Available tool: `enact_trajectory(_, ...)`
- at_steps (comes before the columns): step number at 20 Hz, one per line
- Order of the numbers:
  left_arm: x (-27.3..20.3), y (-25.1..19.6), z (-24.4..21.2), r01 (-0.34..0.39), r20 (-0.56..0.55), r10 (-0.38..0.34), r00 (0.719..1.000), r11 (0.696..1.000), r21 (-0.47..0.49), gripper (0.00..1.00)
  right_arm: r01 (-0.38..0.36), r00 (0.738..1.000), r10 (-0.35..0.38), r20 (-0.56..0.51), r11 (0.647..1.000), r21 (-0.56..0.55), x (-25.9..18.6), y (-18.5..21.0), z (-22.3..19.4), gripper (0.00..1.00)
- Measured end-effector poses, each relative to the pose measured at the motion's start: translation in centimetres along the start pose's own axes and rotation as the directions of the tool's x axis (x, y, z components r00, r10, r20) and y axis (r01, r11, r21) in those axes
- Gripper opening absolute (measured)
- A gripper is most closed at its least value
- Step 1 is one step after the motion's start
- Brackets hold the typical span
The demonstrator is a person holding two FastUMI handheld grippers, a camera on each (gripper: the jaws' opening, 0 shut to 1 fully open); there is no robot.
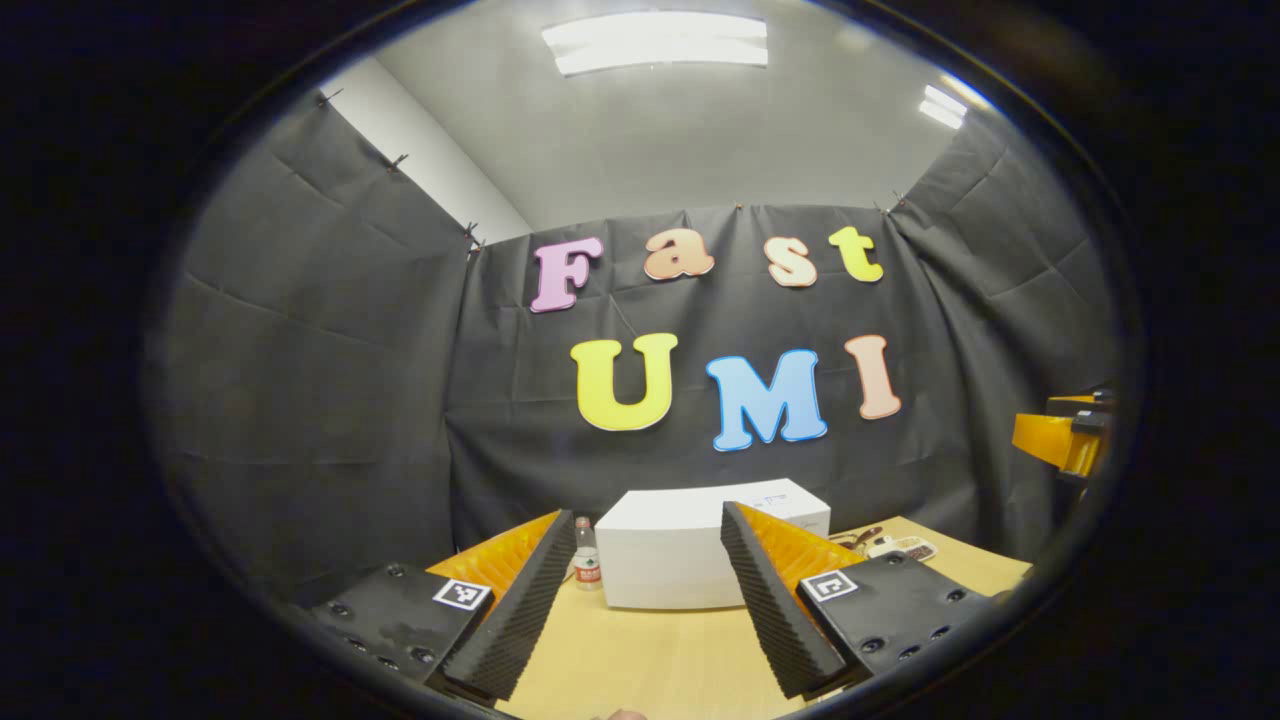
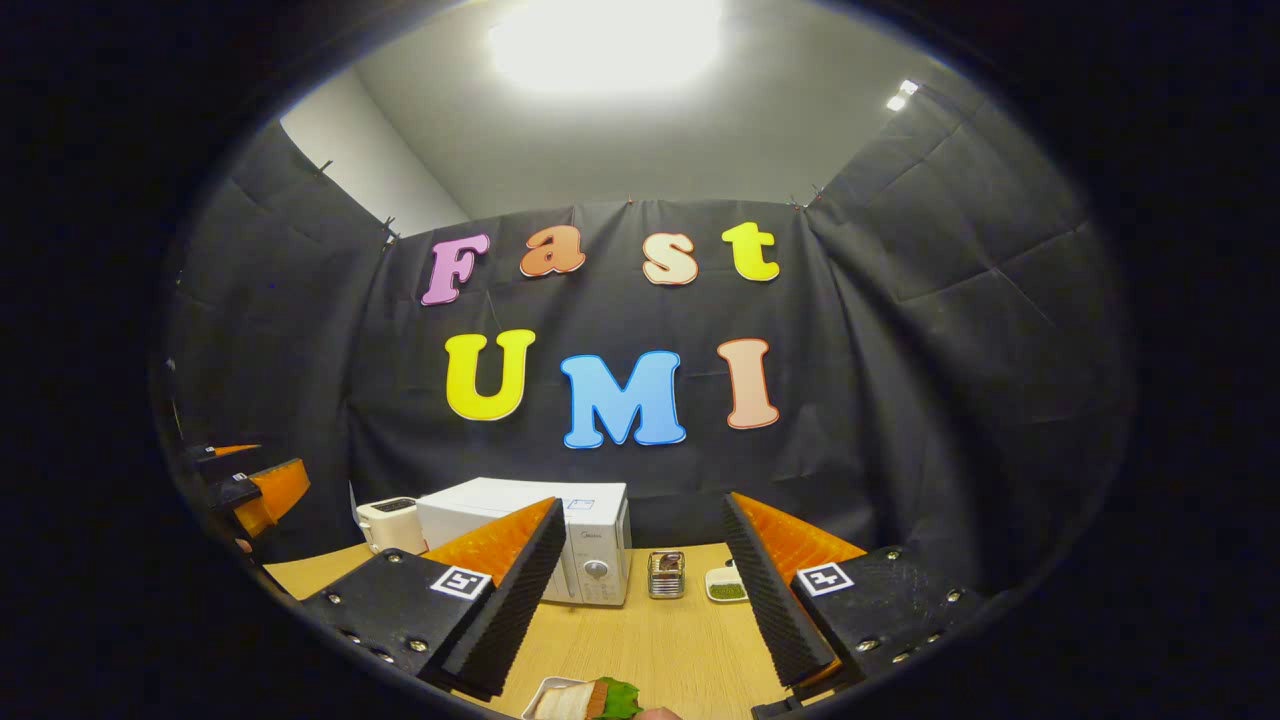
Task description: Open the microwave oven with the left hand, put the food in, and close the microwave oven.
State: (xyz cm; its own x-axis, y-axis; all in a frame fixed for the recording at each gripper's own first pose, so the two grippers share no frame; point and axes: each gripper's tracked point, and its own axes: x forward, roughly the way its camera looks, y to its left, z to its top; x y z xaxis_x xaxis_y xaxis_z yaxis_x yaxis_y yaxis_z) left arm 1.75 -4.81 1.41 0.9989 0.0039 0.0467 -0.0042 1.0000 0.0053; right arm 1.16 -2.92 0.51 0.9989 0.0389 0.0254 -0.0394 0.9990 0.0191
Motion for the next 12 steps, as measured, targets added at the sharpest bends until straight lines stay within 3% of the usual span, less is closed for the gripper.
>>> enact_trajectory(8,5.1,-5.3,-1.4,0.058,0.006,-0.058,0.998,0.997,-0.048,0.93,0.008,1.0,-0.008,0.011,1.0,-0.018,0.4,-1.9,0.0,0.95)
enact_trajectory(9,6.1,-6.0,-1.6,0.07,0.012,-0.07,0.997,0.997,-0.045,1.0,0.014,1.0,-0.014,0.01,1.0,-0.016,0.7,-2.0,0.0,0.95)
enact_trajectory(12,9.6,-7.9,-2.9,0.113,0.012,-0.113,0.994,0.993,-0.023,1.0,0.042,0.999,-0.042,0.002,0.999,-0.006,1.8,-2.0,-0.2,0.95)
